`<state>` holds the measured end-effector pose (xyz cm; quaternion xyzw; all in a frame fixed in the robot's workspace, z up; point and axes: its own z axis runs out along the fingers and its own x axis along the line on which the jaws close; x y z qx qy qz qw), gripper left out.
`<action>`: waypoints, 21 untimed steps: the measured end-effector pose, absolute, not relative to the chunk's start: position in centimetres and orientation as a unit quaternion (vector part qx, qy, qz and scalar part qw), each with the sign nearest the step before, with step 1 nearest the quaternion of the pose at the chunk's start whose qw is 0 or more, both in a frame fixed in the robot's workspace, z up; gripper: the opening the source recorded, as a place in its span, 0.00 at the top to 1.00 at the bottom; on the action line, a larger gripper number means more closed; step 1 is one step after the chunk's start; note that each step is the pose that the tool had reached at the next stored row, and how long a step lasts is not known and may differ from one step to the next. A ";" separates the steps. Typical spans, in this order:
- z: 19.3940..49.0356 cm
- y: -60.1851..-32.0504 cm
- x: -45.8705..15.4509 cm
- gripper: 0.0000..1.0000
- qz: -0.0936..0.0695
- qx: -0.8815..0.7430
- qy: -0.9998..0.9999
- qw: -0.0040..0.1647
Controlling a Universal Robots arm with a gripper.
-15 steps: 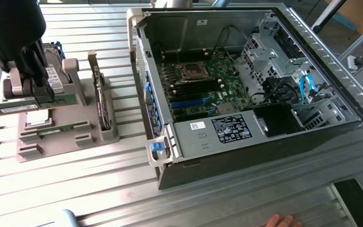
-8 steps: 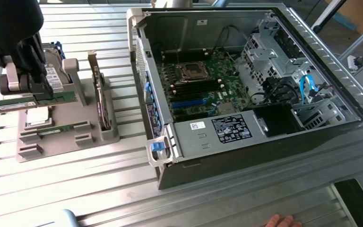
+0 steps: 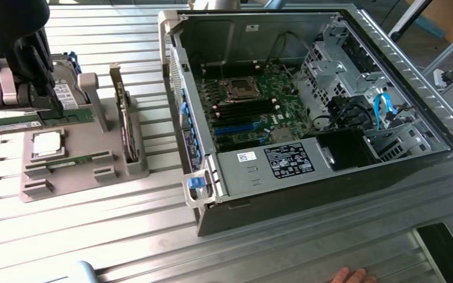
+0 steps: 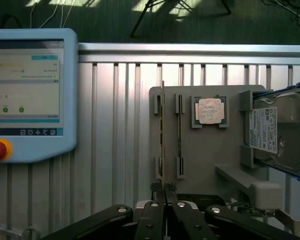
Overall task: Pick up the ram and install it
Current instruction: 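Pick up the ram and move it above insertion slot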
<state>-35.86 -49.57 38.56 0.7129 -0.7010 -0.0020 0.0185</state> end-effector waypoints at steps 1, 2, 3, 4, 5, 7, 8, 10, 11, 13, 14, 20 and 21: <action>38.6 -49.6 -35.9 0.88 -0.002 0.713 -0.701 0.018; 38.6 -49.6 -35.9 0.88 -0.002 0.713 -0.701 0.018; 38.6 -49.6 -35.9 0.88 -0.002 0.713 -0.701 0.019; 38.6 -49.6 -35.9 0.88 -0.002 0.713 -0.701 0.019; 38.6 -49.6 -35.8 0.88 -0.002 0.713 -0.701 0.019; 38.6 -49.6 -35.7 0.88 -0.002 0.713 -0.701 0.019; 38.6 -49.6 -35.6 0.88 -0.002 0.713 -0.701 0.019; 38.6 -49.6 -35.4 0.88 -0.002 0.713 -0.701 0.019; 38.6 -49.6 -35.3 0.88 -0.002 0.713 -0.701 0.019; 38.6 -49.6 -34.9 0.88 -0.002 0.713 -0.701 0.019; 38.6 -49.6 -34.8 0.88 -0.002 0.713 -0.701 0.019; 38.6 -49.6 -33.8 0.88 -0.002 0.713 -0.701 0.019; 38.6 -49.6 -33.5 0.88 -0.002 0.713 -0.701 0.019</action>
